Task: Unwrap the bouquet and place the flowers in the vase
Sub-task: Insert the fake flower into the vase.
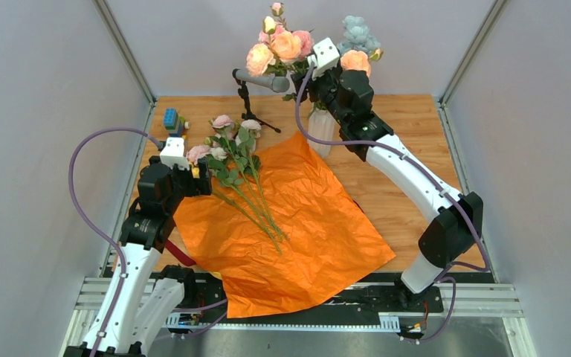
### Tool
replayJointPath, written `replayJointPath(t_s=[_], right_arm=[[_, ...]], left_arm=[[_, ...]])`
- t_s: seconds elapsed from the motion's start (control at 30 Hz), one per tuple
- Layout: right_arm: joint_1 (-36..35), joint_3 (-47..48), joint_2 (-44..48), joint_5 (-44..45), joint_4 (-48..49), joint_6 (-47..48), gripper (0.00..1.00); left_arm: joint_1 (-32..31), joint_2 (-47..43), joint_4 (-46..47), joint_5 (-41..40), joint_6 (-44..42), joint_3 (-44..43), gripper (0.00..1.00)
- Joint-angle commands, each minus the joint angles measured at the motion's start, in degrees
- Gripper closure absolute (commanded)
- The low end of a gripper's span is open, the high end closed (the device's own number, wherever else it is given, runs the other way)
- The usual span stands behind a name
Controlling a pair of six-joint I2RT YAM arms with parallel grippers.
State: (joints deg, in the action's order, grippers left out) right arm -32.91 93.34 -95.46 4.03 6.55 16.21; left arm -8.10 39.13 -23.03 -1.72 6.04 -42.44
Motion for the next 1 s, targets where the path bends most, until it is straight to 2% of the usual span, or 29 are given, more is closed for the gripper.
replayJointPath(t_s=[0.0, 0.2, 0.3, 0.57, 0.67, 0.77, 0.97], right_arm=[[0.3, -1.8, 5.6, -3.0, 2.6, -1.9, 0.3], [0.2, -2.0, 6.3, -5.1, 2.8, -2.0, 0.31], [0.1, -2.1, 6.2, -5.2, 3.1, -2.1, 0.35], [0.1, -3.5, 5.6, -3.1, 2.8, -1.0, 0.78], [0.1, -4.9, 5.5, -0.3, 2.6, -0.7, 0.88], [0.1, -5.8, 5.2, 1.1, 2.2, -0.5, 0.91], [0.2, -7.2, 4.3, 3.1, 2.2, -0.5, 0.92]], left_arm=[[0.4, 0.0, 0.7, 0.4, -0.7, 0.1, 0.0], [0.4, 0.0, 0.7, 0.4, -0.6, 0.1, 0.0], [0.4, 0.1, 0.6, 0.5, -0.6, 0.1, 0.0], [0.3, 0.2, 0.6, 0.9, -0.4, 0.1, 0.0], [0.4, 0.3, 0.6, 1.1, -0.4, 0.2, 0.0], [0.4, 0.3, 0.6, 1.2, -0.3, 0.2, 0.0], [0.4, 0.2, 0.6, 1.3, -0.3, 0.2, 0.0]])
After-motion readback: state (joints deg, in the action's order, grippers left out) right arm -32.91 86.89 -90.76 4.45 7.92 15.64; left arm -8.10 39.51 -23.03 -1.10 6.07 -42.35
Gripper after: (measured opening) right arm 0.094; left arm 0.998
